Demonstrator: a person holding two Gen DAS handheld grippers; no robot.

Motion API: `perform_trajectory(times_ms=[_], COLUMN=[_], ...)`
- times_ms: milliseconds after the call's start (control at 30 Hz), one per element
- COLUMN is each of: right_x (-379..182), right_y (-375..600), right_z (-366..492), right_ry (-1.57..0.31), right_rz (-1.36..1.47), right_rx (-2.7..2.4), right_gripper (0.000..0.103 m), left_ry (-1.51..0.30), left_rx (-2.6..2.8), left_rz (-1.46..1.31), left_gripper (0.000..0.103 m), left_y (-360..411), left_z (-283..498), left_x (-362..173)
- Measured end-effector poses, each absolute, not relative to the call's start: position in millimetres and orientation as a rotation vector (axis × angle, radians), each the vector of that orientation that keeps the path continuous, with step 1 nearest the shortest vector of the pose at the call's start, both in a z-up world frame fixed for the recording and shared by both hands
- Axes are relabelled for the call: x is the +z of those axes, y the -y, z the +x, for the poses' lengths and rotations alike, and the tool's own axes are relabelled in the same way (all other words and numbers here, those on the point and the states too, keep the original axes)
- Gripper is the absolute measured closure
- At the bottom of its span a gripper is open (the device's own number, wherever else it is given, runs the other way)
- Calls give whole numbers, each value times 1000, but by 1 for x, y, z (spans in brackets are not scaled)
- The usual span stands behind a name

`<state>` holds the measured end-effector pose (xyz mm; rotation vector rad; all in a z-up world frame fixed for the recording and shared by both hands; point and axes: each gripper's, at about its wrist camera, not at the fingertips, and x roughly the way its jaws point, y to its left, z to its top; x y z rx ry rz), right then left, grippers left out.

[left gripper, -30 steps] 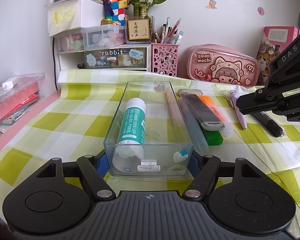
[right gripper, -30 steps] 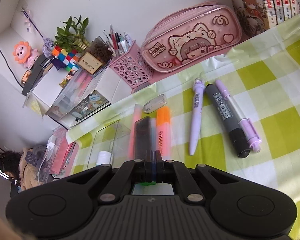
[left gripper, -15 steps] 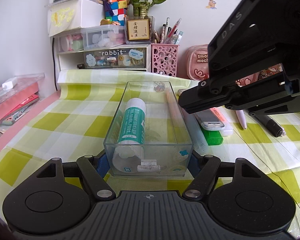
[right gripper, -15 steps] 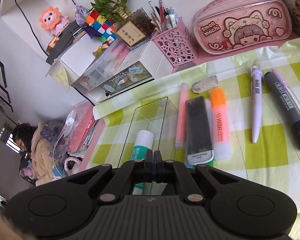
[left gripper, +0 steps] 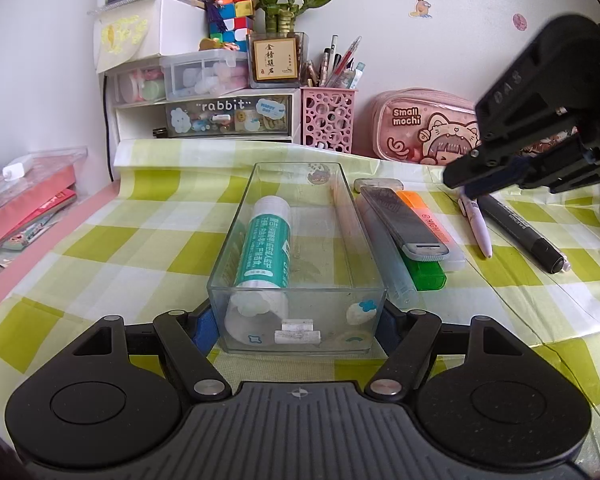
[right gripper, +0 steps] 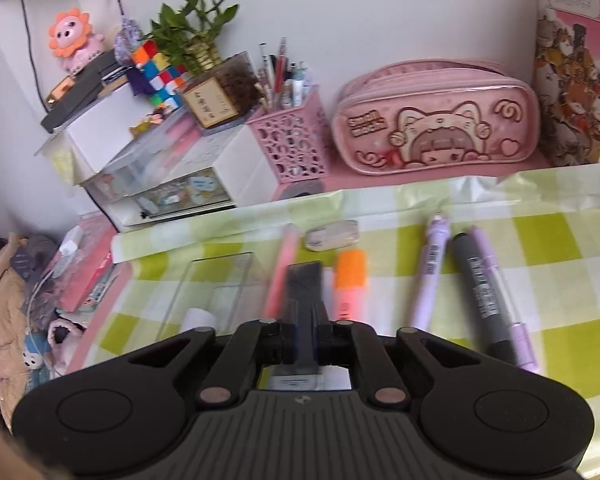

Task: Organize stationery
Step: 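Close the right tool on the black marker and lift it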

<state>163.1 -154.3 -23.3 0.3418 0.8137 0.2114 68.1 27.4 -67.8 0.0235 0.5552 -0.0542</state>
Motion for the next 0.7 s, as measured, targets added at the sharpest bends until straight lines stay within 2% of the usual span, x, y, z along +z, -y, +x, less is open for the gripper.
perform_trajectory(times_ms=[33, 100, 367, 567, 633, 700], right_x=[-25, -30, -39, -46, -55, -55], right_y=[166, 186, 201, 198, 197, 193], right_z=[164, 166, 176, 184, 187, 188], right_ry=[-809, -810, -850, -891, -911, -907], right_rz=[331, 300, 279, 159, 144, 118], right_rx=[169, 88, 61, 29, 26, 15], right_gripper=[84, 81, 82, 82, 91, 92], left_ry=[-555, -555, -555, -554, -554, -554], left_rx=[-54, -54, -53, -54, -55, -57], left_rz=[24, 24, 26, 26, 26, 27], left_gripper=[31, 31, 31, 31, 31, 31], left_y=[-28, -28, -27, -27, -28, -28], left_z=[69, 69, 69, 69, 69, 70], left_x=[-68, -68, -68, -68, -68, -68])
